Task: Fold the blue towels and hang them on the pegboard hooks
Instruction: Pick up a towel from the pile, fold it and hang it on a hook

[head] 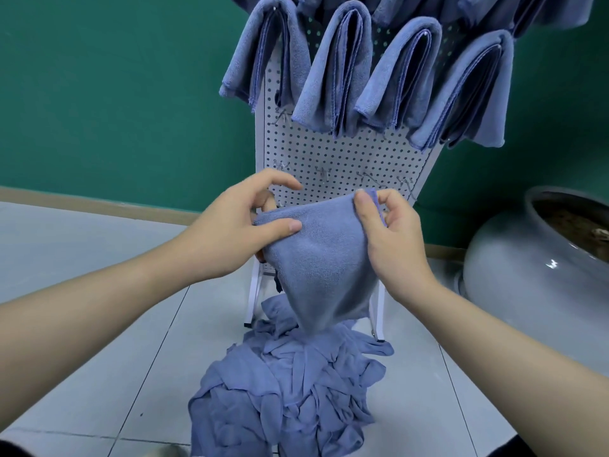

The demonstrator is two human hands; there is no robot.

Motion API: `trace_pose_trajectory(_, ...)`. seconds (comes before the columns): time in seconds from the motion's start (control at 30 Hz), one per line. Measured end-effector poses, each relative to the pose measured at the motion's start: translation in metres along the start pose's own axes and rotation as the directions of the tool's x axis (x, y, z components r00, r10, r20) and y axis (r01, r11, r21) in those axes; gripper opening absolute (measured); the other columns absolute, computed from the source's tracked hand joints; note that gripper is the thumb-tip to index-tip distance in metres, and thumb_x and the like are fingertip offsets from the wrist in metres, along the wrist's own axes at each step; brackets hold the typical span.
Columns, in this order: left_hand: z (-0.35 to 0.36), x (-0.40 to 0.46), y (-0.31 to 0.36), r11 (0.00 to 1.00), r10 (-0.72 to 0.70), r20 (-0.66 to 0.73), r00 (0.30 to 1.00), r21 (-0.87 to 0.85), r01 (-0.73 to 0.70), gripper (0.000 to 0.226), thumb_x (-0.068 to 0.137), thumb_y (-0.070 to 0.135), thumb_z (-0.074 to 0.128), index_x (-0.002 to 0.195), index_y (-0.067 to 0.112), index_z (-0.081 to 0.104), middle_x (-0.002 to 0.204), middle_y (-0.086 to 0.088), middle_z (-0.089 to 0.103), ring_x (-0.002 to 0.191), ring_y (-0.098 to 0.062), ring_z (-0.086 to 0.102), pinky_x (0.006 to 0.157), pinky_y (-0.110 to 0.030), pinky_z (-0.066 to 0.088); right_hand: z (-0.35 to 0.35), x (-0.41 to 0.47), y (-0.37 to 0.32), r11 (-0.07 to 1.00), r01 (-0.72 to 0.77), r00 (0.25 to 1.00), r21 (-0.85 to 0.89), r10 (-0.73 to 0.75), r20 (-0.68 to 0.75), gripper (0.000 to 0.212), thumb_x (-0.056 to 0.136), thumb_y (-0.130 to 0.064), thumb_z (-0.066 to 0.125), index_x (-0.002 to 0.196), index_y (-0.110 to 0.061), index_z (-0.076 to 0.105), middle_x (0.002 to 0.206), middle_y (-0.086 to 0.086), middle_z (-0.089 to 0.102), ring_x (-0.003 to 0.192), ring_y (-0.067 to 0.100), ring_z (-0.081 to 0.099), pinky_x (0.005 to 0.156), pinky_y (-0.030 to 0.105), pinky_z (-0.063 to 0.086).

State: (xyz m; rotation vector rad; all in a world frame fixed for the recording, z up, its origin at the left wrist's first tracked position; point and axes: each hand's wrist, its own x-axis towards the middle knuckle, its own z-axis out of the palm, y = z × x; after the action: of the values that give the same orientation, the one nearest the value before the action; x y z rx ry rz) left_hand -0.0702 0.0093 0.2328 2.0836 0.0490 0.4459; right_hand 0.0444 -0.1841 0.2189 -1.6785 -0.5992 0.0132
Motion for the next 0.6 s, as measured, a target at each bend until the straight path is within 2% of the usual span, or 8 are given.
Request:
trace_pose_trajectory(0.07, -0.003, 0.000, 0.004, 0.998, 0.042, 0.029, 0.999, 0.039, -0.043, 0.022, 0.094, 0.019, 0.074, 0.110, 0.032, 0.068, 0.074, -0.007, 0.048, 0.059, -0.018, 0.052, 0.054, -0.043, 0.058, -0.006, 0.004, -0.003, 0.999, -0.032, 0.997, 0.025, 0.030, 0.078, 0.034, 0.093, -0.047, 0.069, 0.080, -0.016, 0.062, 0.068, -0.011, 0.062, 0.064, 0.006, 0.057, 0.064, 0.023, 0.046)
trace_pose_trajectory(0.13, -0.003, 0.000, 0.009, 0.999, 0.030, 0.060, 0.998, 0.010, -0.031, 0.012, 0.094, 0.016, 0.074, 0.101, 0.026, 0.072, 0.083, -0.013, 0.062, 0.059, -0.018, 0.058, 0.057, -0.046, 0.060, -0.012, 0.008, -0.002, 0.989, -0.133, 0.976, 0.061, 0.120, 0.184, 0.063, 0.077, -0.066, 0.074, 0.077, -0.004, 0.063, 0.075, 0.000, 0.064, 0.072, 0.013, 0.060, 0.072, 0.030, 0.045)
trace_pose_trajectory(0.2, -0.002, -0.002, 0.013, 1.000, -0.018, 0.110, 0.994, -0.019, 0.020, 0.006, 0.093, 0.016, 0.075, 0.097, 0.021, 0.075, 0.090, -0.007, 0.073, 0.064, -0.015, 0.066, 0.065, -0.046, 0.062, -0.015, 0.008, -0.005, 0.976, -0.204, 0.955, 0.077, 0.181, 0.236, 0.094, 0.066, -0.077, 0.077, 0.084, 0.012, 0.053, 0.079, 0.013, 0.056, 0.074, 0.022, 0.054, 0.074, 0.039, 0.040)
trace_pose_trajectory(0.23, -0.002, -0.003, 0.013, 0.999, -0.038, 0.148, 0.988, -0.019, 0.042, 0.005, 0.091, 0.018, 0.077, 0.095, 0.019, 0.076, 0.091, -0.005, 0.075, 0.068, -0.014, 0.068, 0.069, -0.046, 0.063, -0.017, 0.007, -0.006, 0.975, -0.204, 0.954, 0.091, 0.177, 0.243, 0.096, 0.067, -0.077, 0.077, 0.083, 0.014, 0.048, 0.078, 0.014, 0.051, 0.073, 0.024, 0.048, 0.073, 0.041, 0.037)
trace_pose_trajectory(0.33, 0.000, -0.006, 0.013, 0.992, -0.104, 0.255, 0.961, -0.043, 0.119, 0.018, 0.081, 0.026, 0.088, 0.089, 0.017, 0.075, 0.094, -0.024, 0.070, 0.076, -0.021, 0.064, 0.077, -0.046, 0.059, -0.018, 0.004, -0.009, 0.980, -0.165, 0.964, 0.114, 0.135, 0.230, 0.073, 0.083, -0.060, 0.072, 0.071, 0.005, 0.042, 0.073, 0.009, 0.037, 0.069, 0.024, 0.035, 0.065, 0.037, 0.030)
trace_pose_trajectory(0.4, 0.001, -0.008, 0.014, 0.984, -0.140, 0.303, 0.943, -0.067, 0.168, 0.025, 0.074, 0.030, 0.088, 0.091, 0.018, 0.073, 0.097, -0.032, 0.063, 0.079, -0.024, 0.059, 0.078, -0.048, 0.056, -0.017, 0.002, -0.012, 0.988, -0.113, 0.975, 0.105, 0.089, 0.205, 0.062, 0.085, -0.055, 0.069, 0.064, -0.003, 0.041, 0.070, 0.008, 0.031, 0.066, 0.022, 0.030, 0.061, 0.035, 0.025)
trace_pose_trajectory(0.5, 0.004, -0.009, 0.017, 0.975, -0.103, 0.346, 0.933, -0.150, 0.163, 0.023, 0.080, 0.017, 0.086, 0.099, 0.017, 0.072, 0.101, -0.029, 0.063, 0.081, -0.024, 0.060, 0.075, -0.041, 0.054, -0.017, 0.002, -0.016, 0.988, -0.079, 0.983, 0.133, 0.055, 0.178, 0.055, 0.086, -0.054, 0.071, 0.060, -0.015, 0.042, 0.068, 0.005, 0.031, 0.064, 0.018, 0.030, 0.061, 0.034, 0.025)
trace_pose_trajectory(0.6, 0.006, -0.009, 0.023, 0.955, -0.085, 0.352, 0.932, -0.238, 0.177, 0.020, 0.089, 0.003, 0.073, 0.107, 0.013, 0.075, 0.111, -0.013, 0.073, 0.083, -0.022, 0.069, 0.064, -0.033, 0.061, -0.020, 0.005, -0.017, 0.990, -0.045, 0.988, 0.137, 0.024, 0.152, 0.068, 0.090, -0.053, 0.071, 0.068, 0.005, 0.041, 0.073, 0.009, 0.034, 0.071, 0.024, 0.030, 0.066, 0.041, 0.027)
